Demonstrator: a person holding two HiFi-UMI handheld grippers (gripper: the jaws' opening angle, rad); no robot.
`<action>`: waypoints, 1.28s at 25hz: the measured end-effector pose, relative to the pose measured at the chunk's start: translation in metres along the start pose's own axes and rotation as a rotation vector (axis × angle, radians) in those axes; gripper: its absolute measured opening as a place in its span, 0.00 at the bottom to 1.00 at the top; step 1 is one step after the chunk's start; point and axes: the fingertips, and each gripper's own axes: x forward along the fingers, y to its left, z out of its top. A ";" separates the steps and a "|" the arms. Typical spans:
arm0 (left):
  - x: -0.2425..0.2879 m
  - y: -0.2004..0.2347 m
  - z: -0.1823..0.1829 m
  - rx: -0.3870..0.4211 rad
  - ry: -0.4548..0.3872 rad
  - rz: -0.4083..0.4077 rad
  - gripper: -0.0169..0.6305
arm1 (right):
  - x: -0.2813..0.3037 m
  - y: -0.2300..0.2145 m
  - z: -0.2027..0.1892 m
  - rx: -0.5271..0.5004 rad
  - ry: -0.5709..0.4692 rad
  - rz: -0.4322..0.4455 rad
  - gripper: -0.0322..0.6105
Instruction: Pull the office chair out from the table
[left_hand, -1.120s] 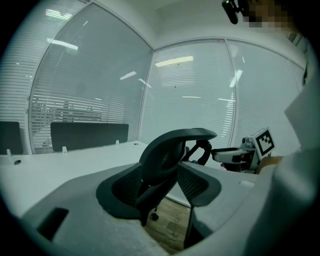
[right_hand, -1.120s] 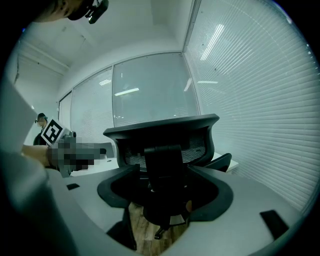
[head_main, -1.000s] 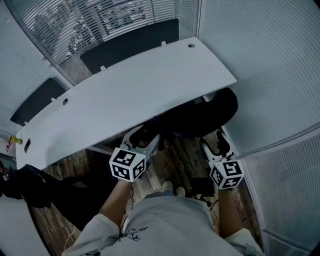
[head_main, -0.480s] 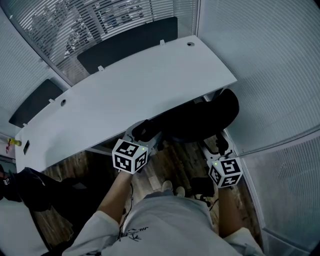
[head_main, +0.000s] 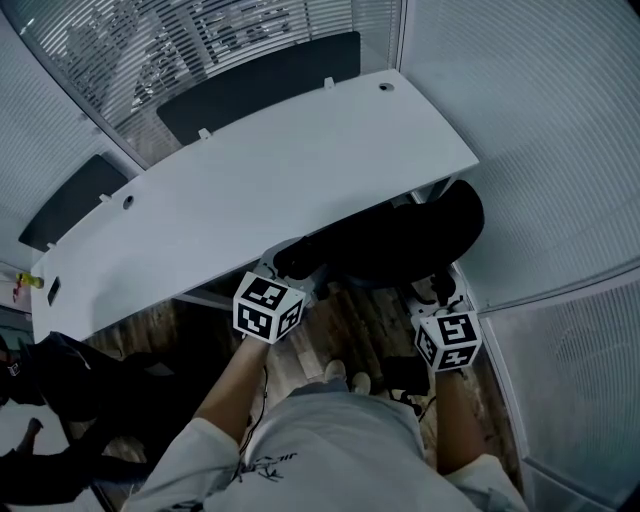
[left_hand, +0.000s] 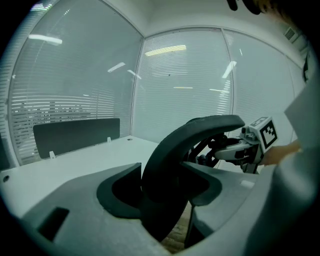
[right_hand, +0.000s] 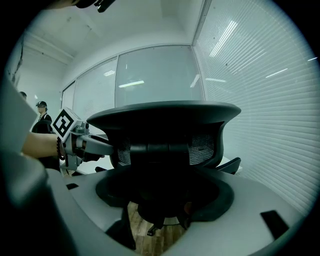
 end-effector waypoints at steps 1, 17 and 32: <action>0.000 0.000 -0.001 0.000 0.001 -0.001 0.40 | 0.000 0.000 -0.001 0.000 0.005 0.002 0.47; -0.002 -0.005 0.000 -0.003 0.014 -0.004 0.40 | -0.005 -0.001 -0.003 -0.002 0.033 -0.006 0.48; -0.012 -0.028 -0.010 -0.037 0.027 -0.031 0.40 | -0.032 0.004 -0.011 0.005 0.017 -0.015 0.48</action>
